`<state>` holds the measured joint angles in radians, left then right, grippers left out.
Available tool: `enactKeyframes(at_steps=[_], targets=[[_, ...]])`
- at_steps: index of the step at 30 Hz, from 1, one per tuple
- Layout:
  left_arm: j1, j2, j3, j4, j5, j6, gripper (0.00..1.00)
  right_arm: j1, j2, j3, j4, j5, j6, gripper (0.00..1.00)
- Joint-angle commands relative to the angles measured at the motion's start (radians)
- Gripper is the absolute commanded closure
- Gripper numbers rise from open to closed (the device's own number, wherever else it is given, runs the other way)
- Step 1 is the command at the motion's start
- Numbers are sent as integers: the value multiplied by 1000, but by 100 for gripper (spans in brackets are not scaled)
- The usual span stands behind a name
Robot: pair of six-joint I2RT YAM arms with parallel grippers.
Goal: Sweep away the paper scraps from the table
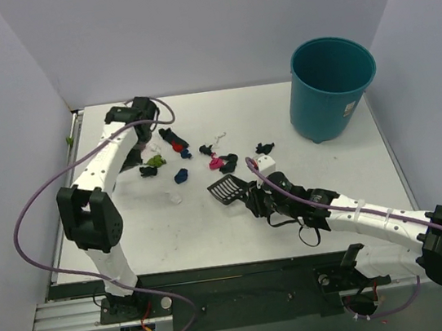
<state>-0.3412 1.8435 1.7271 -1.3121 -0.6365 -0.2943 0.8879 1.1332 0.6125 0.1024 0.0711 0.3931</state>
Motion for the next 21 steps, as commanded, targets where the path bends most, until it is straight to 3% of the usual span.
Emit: enactKeyframes(at_steps=[1,5,9,15,17,19,21], targets=[[102,100,130,-70,-311,-45,100,-12,3,0,37,-2,7,100],[132,298,299,-81,-400,-8,100,-20,-1,-5,42,-10,9,100],[191,474,517,-95,-385,29,100,-27,-7,-22,56,-24,16,100],[235,579,572,-59,-307,95,100,-32,10,-28,72,-39,23,100],[234,588,580,-70,-232,101,100,-32,17,-26,75,-47,26,100],[219,530,543,-62,66,138,100,-32,20,-23,79,-53,26,100],[186,472,505,-58,258,161,100,-32,28,-22,80,-57,27,100]])
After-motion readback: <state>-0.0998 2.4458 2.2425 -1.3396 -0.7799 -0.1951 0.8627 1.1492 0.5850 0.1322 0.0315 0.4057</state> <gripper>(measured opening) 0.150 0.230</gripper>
